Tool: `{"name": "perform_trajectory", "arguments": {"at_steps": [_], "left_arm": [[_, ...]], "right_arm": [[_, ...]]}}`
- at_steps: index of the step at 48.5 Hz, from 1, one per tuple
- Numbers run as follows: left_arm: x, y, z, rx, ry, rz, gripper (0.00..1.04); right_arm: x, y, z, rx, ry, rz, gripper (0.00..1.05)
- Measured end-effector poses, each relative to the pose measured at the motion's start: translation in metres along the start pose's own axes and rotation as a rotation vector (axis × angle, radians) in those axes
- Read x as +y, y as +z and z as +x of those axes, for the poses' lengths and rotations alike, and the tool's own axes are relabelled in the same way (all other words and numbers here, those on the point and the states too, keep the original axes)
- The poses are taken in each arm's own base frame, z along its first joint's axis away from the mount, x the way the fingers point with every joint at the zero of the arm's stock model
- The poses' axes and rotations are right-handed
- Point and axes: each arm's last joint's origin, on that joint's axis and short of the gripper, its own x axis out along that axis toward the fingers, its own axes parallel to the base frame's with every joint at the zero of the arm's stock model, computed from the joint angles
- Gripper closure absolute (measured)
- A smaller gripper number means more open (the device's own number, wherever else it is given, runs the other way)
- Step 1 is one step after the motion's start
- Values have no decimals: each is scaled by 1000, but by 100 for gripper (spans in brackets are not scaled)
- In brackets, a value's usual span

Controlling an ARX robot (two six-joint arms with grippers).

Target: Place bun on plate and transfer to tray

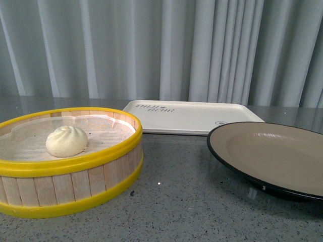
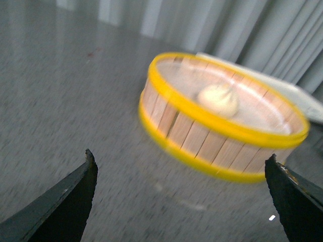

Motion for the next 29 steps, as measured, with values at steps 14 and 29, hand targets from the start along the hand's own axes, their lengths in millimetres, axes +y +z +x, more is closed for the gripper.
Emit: {"name": "perform_trajectory", "arguments": {"at_steps": [14, 29], "left_arm": [[-13, 70, 63, -134, -227, 35, 7], [-43, 91, 156, 177, -352, 192, 7]], "right_arm": [[0, 0, 0, 0, 0, 0, 8], [0, 0, 0, 0, 0, 0, 8]]}}
